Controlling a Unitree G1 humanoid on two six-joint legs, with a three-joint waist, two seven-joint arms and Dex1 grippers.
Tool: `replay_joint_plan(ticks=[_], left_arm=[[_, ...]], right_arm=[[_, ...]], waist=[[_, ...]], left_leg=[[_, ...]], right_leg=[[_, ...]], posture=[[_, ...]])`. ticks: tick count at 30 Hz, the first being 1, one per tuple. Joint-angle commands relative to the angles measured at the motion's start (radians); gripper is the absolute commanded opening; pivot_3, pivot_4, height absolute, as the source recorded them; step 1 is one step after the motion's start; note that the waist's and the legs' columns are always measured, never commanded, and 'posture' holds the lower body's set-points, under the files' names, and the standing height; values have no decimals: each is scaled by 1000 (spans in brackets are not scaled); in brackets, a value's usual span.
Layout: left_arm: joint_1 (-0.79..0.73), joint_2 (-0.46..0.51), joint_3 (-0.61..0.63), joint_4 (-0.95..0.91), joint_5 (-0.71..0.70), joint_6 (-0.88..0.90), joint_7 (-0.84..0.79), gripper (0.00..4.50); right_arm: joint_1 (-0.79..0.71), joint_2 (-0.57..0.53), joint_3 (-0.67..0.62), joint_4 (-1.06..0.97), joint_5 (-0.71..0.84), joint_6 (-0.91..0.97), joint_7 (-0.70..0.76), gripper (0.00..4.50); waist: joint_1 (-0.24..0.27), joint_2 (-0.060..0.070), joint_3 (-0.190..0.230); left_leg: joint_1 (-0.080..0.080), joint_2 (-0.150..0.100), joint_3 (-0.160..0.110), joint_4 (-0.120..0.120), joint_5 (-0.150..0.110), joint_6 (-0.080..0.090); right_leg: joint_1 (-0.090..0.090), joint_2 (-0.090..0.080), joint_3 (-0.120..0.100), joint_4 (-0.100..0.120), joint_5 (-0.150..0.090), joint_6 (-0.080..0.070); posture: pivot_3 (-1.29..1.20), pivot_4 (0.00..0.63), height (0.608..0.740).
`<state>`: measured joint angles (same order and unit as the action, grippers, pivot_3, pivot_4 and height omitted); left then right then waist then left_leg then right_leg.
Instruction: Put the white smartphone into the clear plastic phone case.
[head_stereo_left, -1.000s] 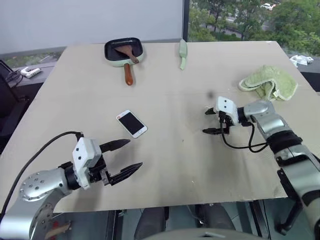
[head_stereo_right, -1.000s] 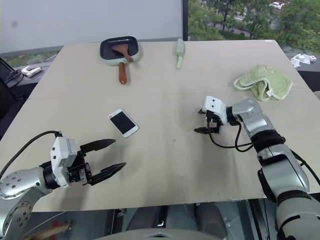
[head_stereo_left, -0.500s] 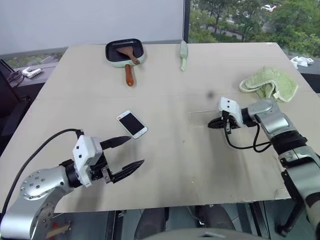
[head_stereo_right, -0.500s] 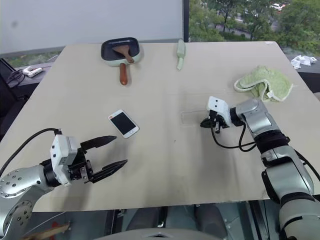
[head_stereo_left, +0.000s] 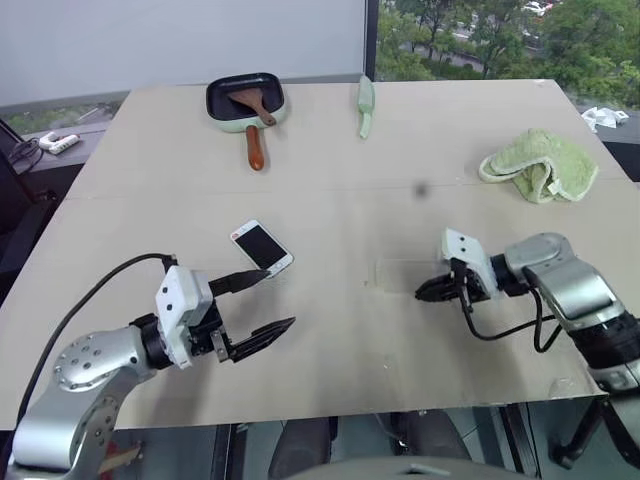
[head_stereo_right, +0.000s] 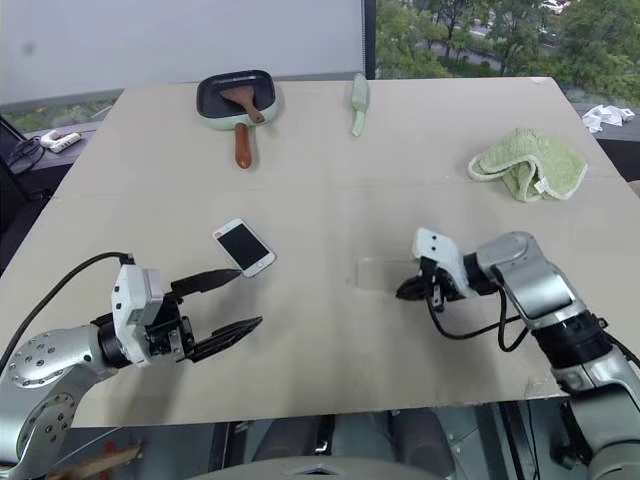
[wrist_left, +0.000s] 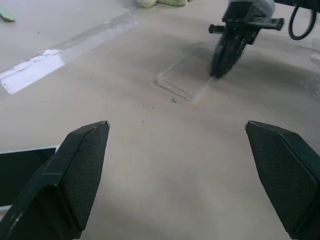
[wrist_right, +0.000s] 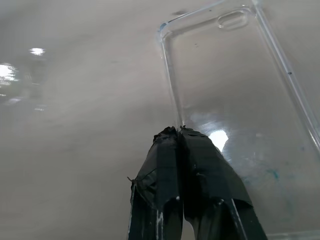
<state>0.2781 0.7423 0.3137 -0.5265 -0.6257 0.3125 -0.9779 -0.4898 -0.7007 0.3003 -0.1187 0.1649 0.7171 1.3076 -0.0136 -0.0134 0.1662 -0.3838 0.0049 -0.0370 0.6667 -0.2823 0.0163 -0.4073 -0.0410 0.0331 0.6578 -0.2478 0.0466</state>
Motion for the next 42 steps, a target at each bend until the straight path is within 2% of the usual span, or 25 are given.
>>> replay_joint_plan(ticks=[1, 5, 6, 9, 11, 13, 16, 17, 22, 27, 35, 42], left_arm=[[7, 0, 17, -8, -1, -15, -5, 4500], [9, -1, 16, -6, 3, -15, -5, 4500], [9, -2, 16, -6, 3, -15, -5, 4500], [9, -1, 16, -3, 5, -16, -6, 4500], [8, -1, 15, 1, 7, -17, -7, 4500], [6, -3, 13, 4, 9, -19, -8, 4500], [5, -5, 12, 9, 14, -23, -9, 4500], [5, -6, 12, 10, 15, -24, -8, 4500], [9, -14, 15, 20, 22, -27, 6, 4500], [-1, -32, 14, 52, 49, -25, 50, 4500], [1, -34, 43, 164, 88, -84, 27, 4500], [-130, -33, -3, 310, 178, -109, 77, 4500]], right_arm=[[36, -12, -6, -125, 53, 83, -31, 122], [68, -11, 1, -174, 73, 76, -57, 122], [74, -14, 2, -171, 68, 43, -59, 368], [82, -40, 10, -145, 49, -21, -53, 1274], [75, -45, 8, -120, 40, -53, -62, 2191], [67, -51, 6, -105, 42, -71, -59, 2849], [57, -62, -11, -114, 74, -80, -34, 4232], [56, -67, -19, -124, 90, -82, -23, 4422], [55, -79, -70, -192, 191, -69, 9, 4422], [68, 12, -151, -225, 263, -103, -92, 4422], [59, 163, -88, -309, 223, -41, -332, 4422], [46, 224, -50, -324, 228, -27, -403, 4422]], waist=[[0, 0, 0], [0, 0, 0], [0, 0, 0], [0, 0, 0], [0, -1, 0], [0, 0, 0], [0, 0, 0], [0, 0, 0], [0, -1, 0], [0, -1, 0], [0, -1, 0], [4, -1, 0]], left_leg=[[0, 0, 0, 0, 0, 0], [0, 0, 1, 1, 0, 0], [0, 0, 1, 1, 0, 0], [0, 0, 2, 1, 0, 0], [0, 0, 2, 1, 0, 0], [0, 0, 2, 1, 0, 0], [0, 0, 2, 2, 0, 0], [0, 0, 2, 2, 0, 0], [0, 0, 2, 2, 0, 0], [0, 0, 1, 1, 0, 0], [0, 1, 1, 1, 0, 0], [0, 0, 1, 2, 0, 0]], right_leg=[[0, 2, 0, 0, 0, 0], [0, 3, 1, 0, 0, 0], [0, 3, 1, 0, 0, 0], [0, 3, 1, 0, 0, 0], [0, 3, 1, 0, 0, 0], [0, 4, 1, 0, 0, 0], [0, 4, 1, 0, 0, 0], [0, 4, 2, 0, 0, 0], [0, 4, 2, 0, 0, 0], [0, 4, 2, 0, 0, 0], [-1, 4, 2, 1, 0, 0], [0, 4, 1, 1, 0, 0]], posture=[[0, 150, 740], [0, 150, 740], [0, 150, 740], [0, 150, 740], [0, 150, 740], [0, 150, 740], [0, 150, 740], [0, 150, 740], [0, 150, 740], [0, 150, 740], [0, 150, 740], [0, 150, 740]])
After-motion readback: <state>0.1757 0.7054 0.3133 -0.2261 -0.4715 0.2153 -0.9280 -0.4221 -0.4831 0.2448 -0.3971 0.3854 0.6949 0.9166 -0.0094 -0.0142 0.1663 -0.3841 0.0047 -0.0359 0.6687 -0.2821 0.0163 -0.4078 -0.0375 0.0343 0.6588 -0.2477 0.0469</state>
